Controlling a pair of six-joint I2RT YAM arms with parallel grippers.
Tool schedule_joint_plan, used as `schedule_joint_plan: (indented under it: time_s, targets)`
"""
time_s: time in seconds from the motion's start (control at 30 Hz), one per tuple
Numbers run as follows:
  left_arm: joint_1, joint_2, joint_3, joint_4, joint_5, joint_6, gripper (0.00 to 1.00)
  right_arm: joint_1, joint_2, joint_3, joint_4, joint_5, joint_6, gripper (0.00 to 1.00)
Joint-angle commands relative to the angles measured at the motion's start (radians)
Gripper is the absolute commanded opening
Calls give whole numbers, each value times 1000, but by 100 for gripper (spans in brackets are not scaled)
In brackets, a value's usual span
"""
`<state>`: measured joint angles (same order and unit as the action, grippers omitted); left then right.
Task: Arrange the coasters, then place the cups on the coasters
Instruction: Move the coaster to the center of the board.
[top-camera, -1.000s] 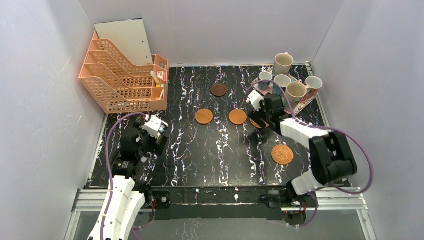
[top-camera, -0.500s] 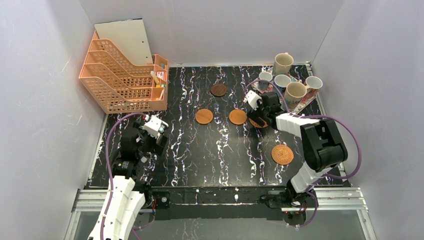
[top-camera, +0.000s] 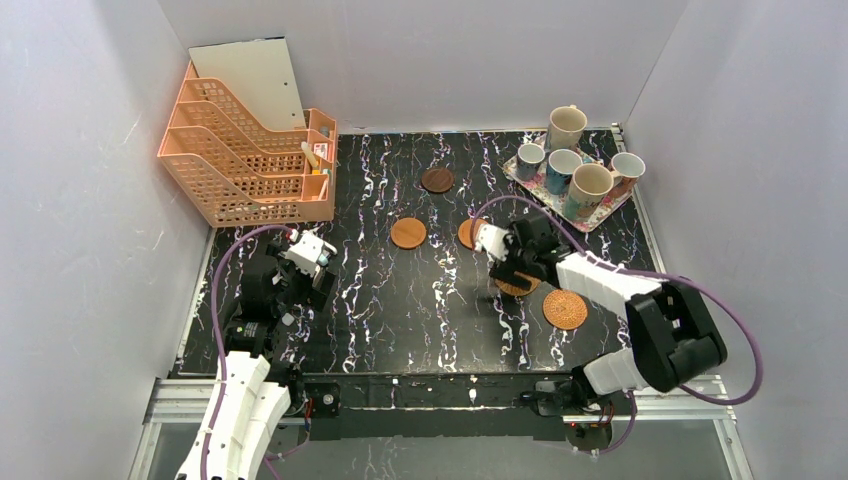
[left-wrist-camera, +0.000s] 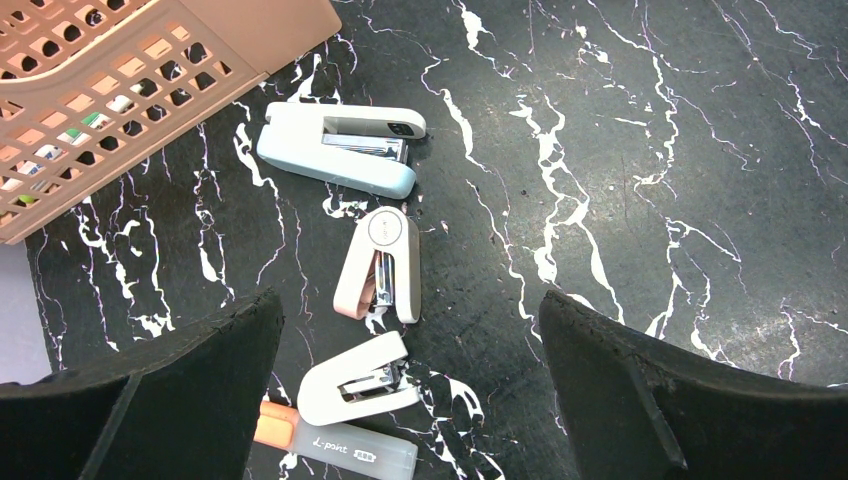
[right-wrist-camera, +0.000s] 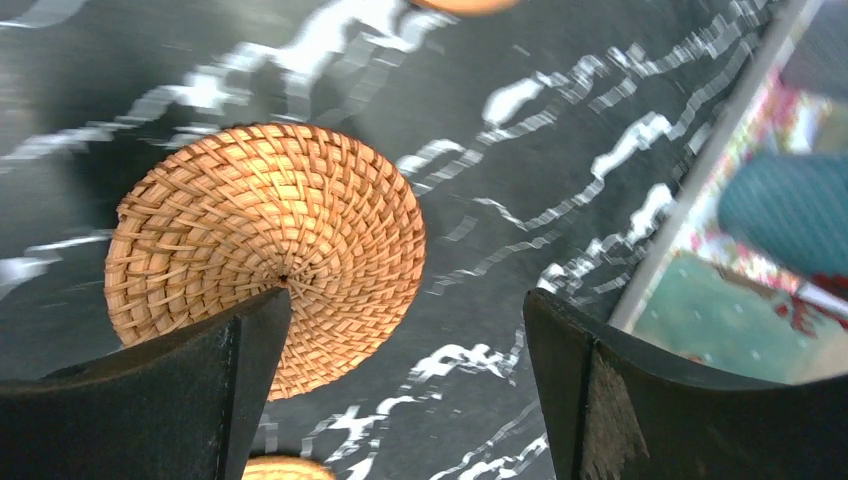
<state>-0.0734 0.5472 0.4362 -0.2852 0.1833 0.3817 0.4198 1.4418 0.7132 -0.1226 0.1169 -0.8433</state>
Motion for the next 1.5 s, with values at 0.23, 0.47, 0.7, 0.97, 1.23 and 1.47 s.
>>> schedule_joint_plan:
  time_s: [0.23, 0.47, 0.7, 0.97, 1.23, 1.47]
  targets:
    - [8, -5, -2, -1, 2, -3, 98, 373, -29, -81, -202, -125, 88, 97]
    - [10, -10, -2, 0, -1, -3, 98, 528, 89, 16, -107, -165, 107, 98]
    - [12, -13, -4, 3, -8, -4, 98, 603, 251, 220, -30, -234, 157, 98]
    - [14, -16, -7, 5, -10, -6, 98, 609, 460, 452, -13, -235, 261, 98]
    - [15, -16, -7, 7, -14, -6, 98, 609, 579, 577, -3, -176, 356, 98]
    - [20, -23, -9, 7, -15, -6, 98, 601, 663, 688, -39, -123, 389, 98]
